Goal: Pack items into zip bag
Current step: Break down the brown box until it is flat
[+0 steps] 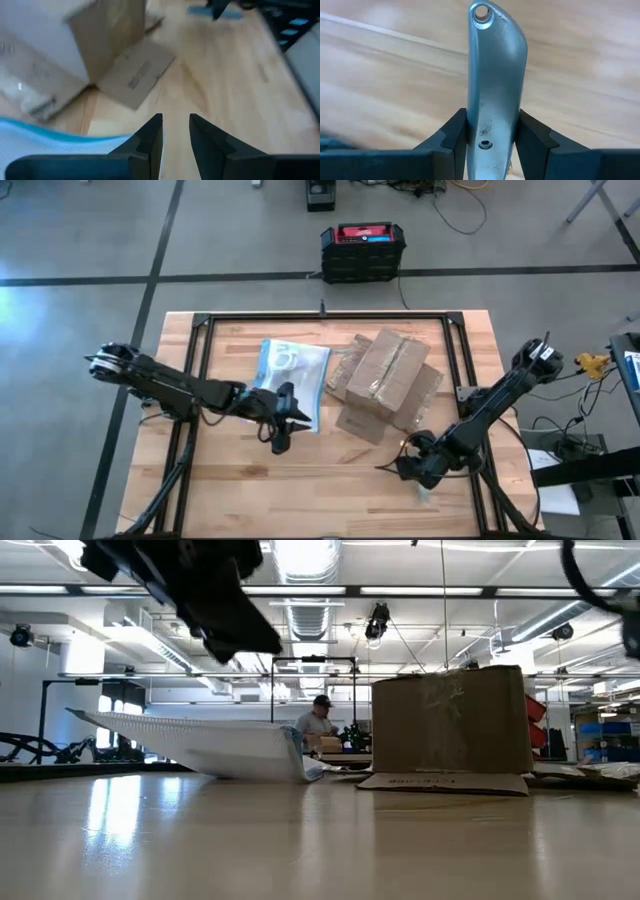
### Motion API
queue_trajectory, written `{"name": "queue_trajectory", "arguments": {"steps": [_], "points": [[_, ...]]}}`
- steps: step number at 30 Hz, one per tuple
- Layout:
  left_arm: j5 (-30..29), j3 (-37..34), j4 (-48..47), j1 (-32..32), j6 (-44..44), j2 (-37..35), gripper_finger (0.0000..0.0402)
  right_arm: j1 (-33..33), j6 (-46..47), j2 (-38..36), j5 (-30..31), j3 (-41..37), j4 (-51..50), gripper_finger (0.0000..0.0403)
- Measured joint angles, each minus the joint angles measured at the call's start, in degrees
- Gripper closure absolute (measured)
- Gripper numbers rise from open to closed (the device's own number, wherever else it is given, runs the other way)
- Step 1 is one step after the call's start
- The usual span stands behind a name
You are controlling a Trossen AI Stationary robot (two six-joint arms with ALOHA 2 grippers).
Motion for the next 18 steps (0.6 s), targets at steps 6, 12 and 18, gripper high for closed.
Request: {"name": "queue_trajectory", "arguments": {"steps": [6, 12, 18], "points": [[2.85, -0.02, 0.35, 2.31, 1.63, -6.56, 0.0322, -4.06, -10.97, -0.5, 15.13, 8.66, -2.44, 0.0293], [20.17, 0.0, 6.5, 6.27, -0.91, -7.48, 0.0322, -13.8, -30.99, -0.5, 24.37, 15.52, -3.18, 0.0293], [30.34, 0.0, 6.81, 10.39, -3.77, -5.61, 0.032, -24.17, -53.34, -0.44, 25.2, 22.76, -2.54, 0.0293]]}}
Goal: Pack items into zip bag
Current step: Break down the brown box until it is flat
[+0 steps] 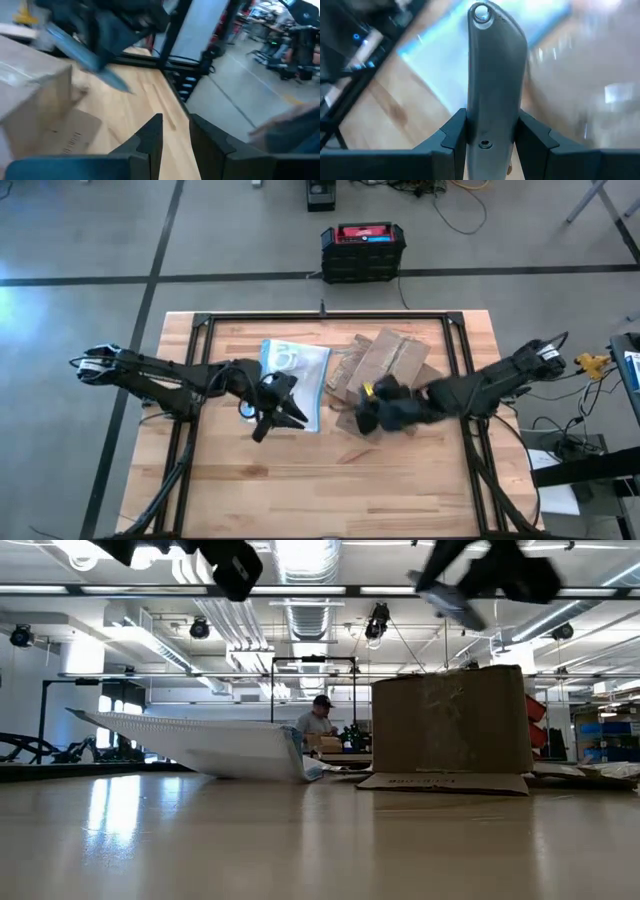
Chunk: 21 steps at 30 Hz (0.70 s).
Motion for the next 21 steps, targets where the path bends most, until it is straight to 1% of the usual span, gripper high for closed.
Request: {"name": "queue_trajectory", "arguments": {"steps": [3, 6, 8, 10, 13, 16, 18, 21], "points": [[3.21, 0.0, -0.56, 3.21, -0.23, 1.12, 0.0313, -2.6, -9.63, -0.02, -0.06, 3.07, 2.1, 0.0293], [7.38, 0.0, 2.19, 6.94, -1.09, 3.3, 0.0298, -4.24, -19.22, 0.03, -1.52, 5.06, 6.78, 0.0293], [11.1, -0.02, 7.03, 9.41, -3.15, 5.57, 0.0284, -5.25, -24.97, 0.03, -2.61, 5.73, 11.64, 0.0293], [15.97, 0.0, 14.4, 11.46, -6.48, 8.63, 0.0268, -6.38, -29.48, 0.05, -4.36, 6.02, 16.29, 0.0293], [22.96, 0.0, 28.22, 13.42, -13.01, 14.08, 0.0245, -8.32, -33.63, 0.05, -7.22, 6.49, 21.87, 0.0293], [27.38, 1.32, 40.38, 14.46, -19.63, 19.64, 0.0227, -9.9, -36.6, 0.05, -10.61, 6.96, 26.3, 0.0293], [28.59, 2.67, 44.66, 15.15, -22.74, 22.53, 0.0219, -10.45, -37.83, 0.05, -13.38, 7.31, 28.59, 0.0293], [28.57, 4.94, 45.67, 16.37, -23.74, 25.33, 0.0211, -10.87, -38.78, 0.07, -16.99, 8.34, 29.23, 0.0293]]}}
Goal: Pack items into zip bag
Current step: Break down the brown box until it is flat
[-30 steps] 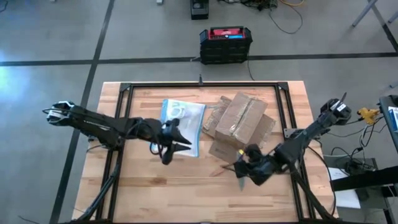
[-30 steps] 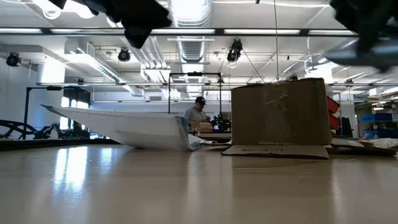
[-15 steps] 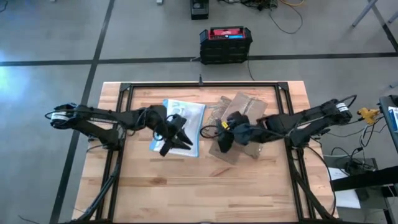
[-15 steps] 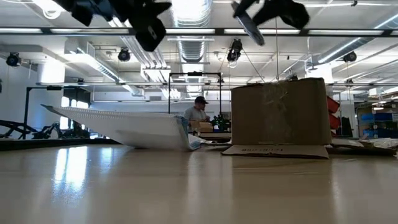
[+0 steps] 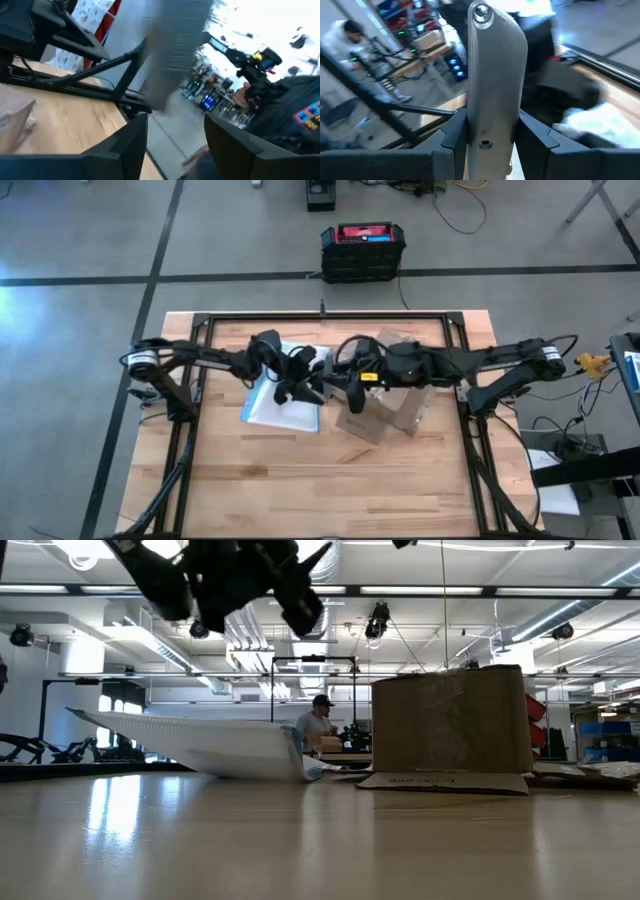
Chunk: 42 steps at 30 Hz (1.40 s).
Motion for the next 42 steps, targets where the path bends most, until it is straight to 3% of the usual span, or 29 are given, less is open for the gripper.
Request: {"name": "queue_trajectory", "arguments": {"steps": [4, 9, 15, 29, 42], "points": [[0.46, 3.44, 0.07, 0.8, -0.1, 2.08, 0.021, -0.39, -2.61, 0.0, -1.51, 0.53, 0.0, 0.0293], [6.77, 8.62, -0.37, 0.91, -1.61, 2.72, 0.0216, -1.78, -4.85, -0.15, -4.37, 0.81, 1.82, 0.0293], [12.94, 12.98, 0.59, 1.04, -4.62, 2.62, 0.0228, -3.7, -8.93, -0.06, -13.81, 0.67, 10.92, 0.0293], [15.91, 17.61, 0.6, 7.65, -8.02, 2.55, 0.0238, -7.27, -16.09, -2.83, -25.54, 4.26, 13.78, 0.0293], [20.82, 30.72, 0.96, 7.16, -11.42, 2.55, 0.0219, -7.7, -22.77, -2.75, -29.48, 6.85, 14.12, 0.0293]]}}
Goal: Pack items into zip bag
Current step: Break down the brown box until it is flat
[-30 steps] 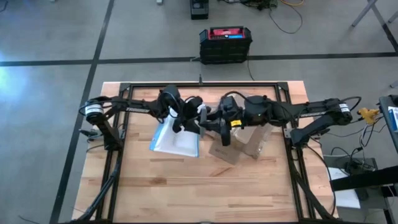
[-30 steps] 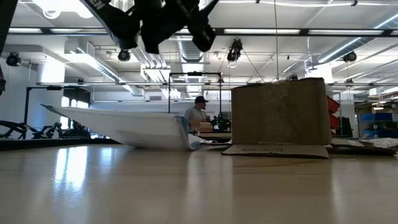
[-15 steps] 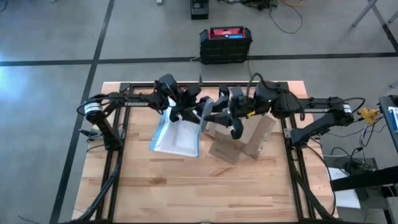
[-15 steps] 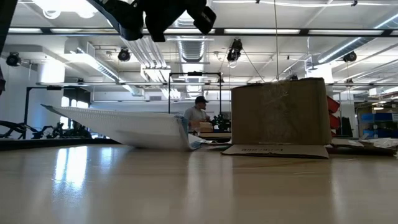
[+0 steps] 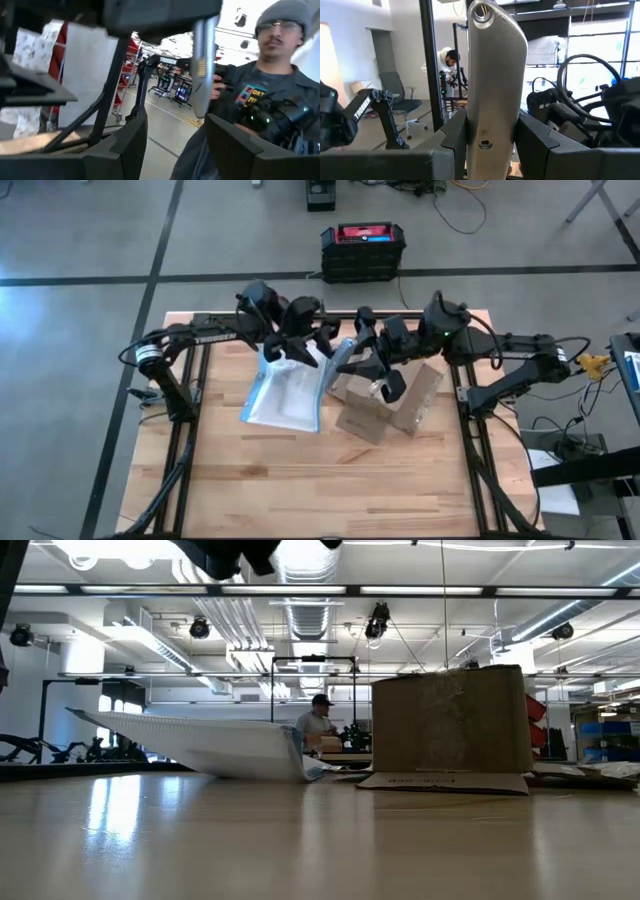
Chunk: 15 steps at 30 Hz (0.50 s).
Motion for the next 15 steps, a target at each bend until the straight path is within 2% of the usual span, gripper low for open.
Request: {"name": "queue_trajectory", "arguments": {"steps": [8, 15], "points": [[-1.46, 2.09, -1.16, -1.36, -0.26, -0.02, 0.0219, -0.46, -3.23, 0.29, -0.07, 0.06, 0.07, 0.0293], [0.29, 2.18, -2.93, -3.91, -0.06, -0.02, 0.0215, -1.14, -5.3, 1.16, 0.07, 0.06, -0.36, 0.0293]]}}
